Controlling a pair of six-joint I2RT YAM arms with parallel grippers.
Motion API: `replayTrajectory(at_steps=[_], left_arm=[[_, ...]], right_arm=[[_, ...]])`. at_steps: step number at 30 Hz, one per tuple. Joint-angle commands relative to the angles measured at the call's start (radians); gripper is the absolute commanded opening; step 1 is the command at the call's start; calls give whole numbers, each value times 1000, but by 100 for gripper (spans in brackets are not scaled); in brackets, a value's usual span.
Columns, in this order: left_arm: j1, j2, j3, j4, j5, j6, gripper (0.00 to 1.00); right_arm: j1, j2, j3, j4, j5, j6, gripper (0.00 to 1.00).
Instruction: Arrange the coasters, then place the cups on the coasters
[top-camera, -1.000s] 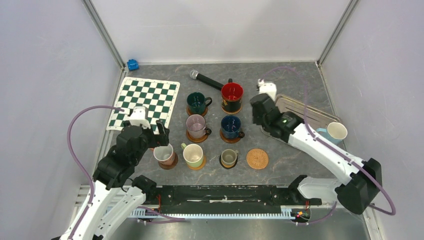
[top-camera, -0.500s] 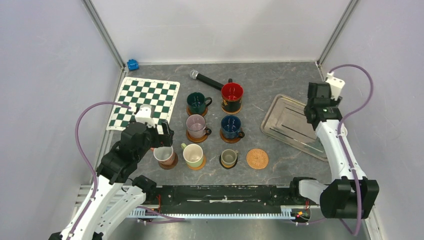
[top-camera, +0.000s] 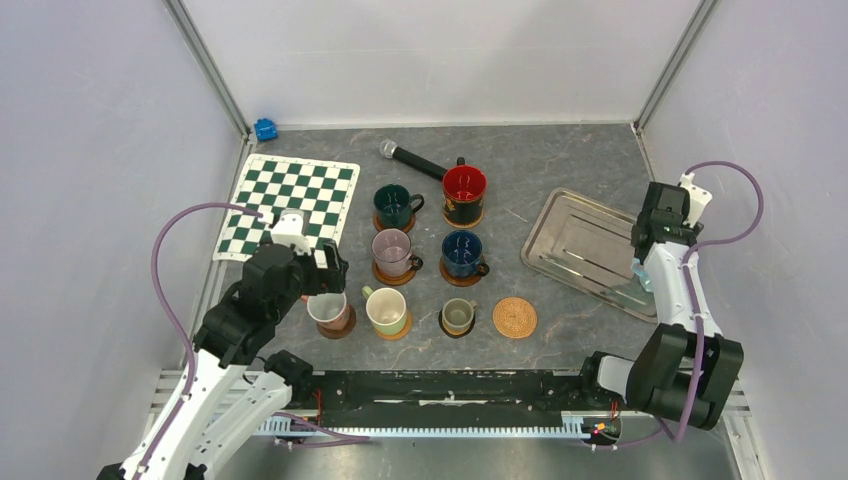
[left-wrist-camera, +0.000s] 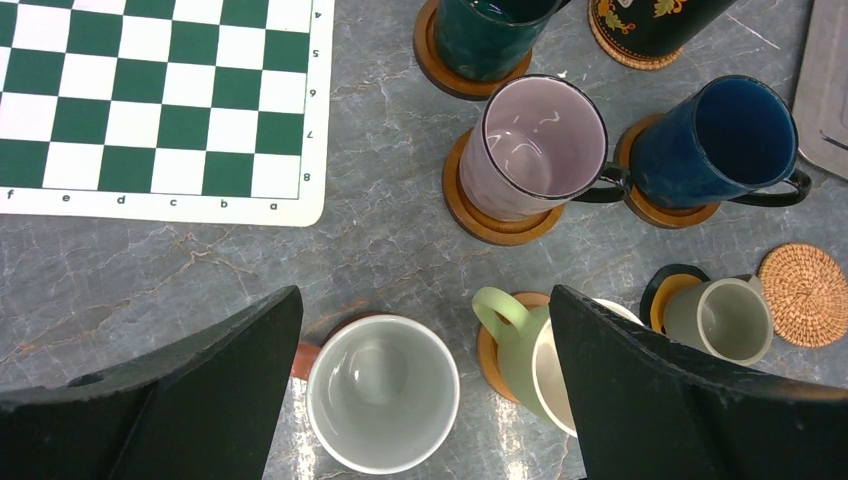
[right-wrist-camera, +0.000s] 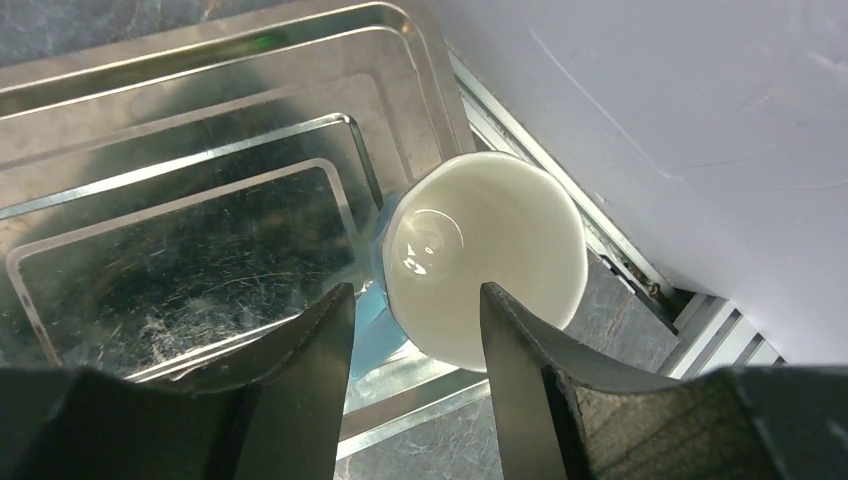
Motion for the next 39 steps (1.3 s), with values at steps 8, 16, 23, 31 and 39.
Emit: replayTrajectory(at_steps=[8,16,23,31,39], left_arm=[[-3,27,19,37,-1,15,100],[-3,30,19,37,-15,15,100],[-4,21,16,37,-18,15,100],[-4,11,15,38,-15,15,100],[-3,9,10,43,-13,18,100]], right_arm=[[-66,75,-29,122,-139,-10,51],[-72,100,-60,146,-150,5,44],[-72,55,-61,145,-175,2,21],[-65,0,1,85,-206,-21,0],[133,-72,98,-32,-151,-1,0]])
